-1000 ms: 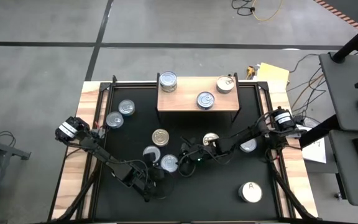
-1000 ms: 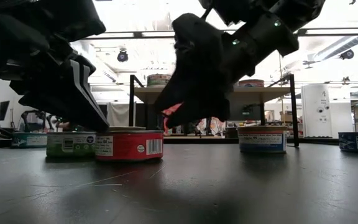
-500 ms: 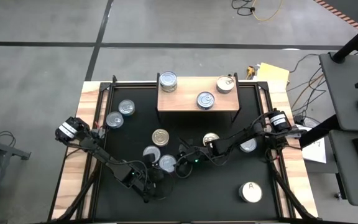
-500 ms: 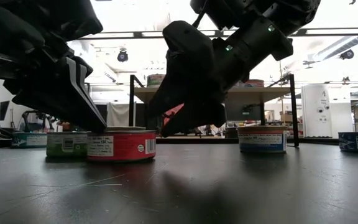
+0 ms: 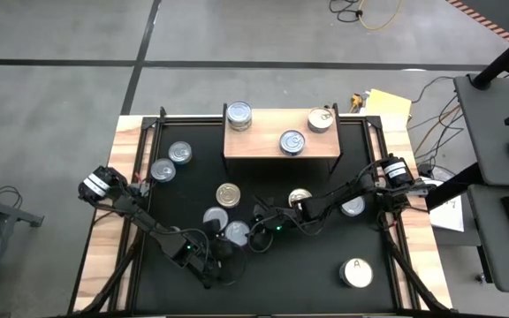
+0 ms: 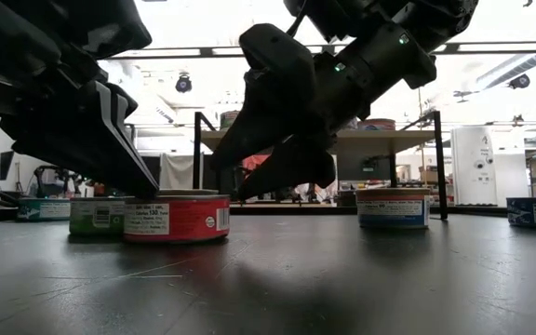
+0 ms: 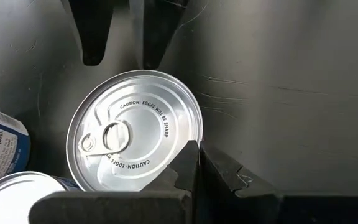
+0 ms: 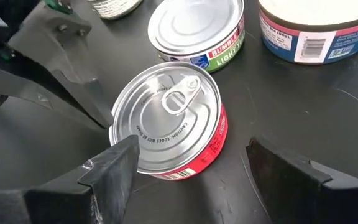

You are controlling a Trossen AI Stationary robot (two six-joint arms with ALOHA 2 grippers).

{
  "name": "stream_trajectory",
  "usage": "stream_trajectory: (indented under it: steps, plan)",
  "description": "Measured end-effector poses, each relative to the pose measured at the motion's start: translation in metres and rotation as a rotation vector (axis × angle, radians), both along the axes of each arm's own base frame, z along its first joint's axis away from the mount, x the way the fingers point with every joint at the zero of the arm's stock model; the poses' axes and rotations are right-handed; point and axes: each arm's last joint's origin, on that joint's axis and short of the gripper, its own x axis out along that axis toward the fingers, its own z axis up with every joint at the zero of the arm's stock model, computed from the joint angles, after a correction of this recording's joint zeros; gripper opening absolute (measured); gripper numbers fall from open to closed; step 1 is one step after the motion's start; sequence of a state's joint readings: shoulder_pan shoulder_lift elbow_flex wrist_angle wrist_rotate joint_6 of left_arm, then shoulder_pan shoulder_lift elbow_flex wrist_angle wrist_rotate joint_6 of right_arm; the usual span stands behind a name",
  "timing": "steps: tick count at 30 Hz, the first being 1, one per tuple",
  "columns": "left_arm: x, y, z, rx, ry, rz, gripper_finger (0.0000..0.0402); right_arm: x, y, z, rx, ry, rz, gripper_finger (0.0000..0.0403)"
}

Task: Stack canned seafood by type on shelf
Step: Put the red tuna can on the shelf

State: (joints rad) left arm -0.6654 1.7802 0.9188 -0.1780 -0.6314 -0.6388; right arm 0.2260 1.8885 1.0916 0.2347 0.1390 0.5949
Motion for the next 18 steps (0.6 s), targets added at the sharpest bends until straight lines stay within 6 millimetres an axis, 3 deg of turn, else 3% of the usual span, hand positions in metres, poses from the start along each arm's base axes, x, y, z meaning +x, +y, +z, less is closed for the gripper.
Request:
stream_trajectory:
  steps: [18]
  plan:
    - [-0.008,-0.001,-0.010,-0.048,-0.051,0.005,0.0000,0.001,0.001,0.001,0.018,-0.013,0.004,0.0291]
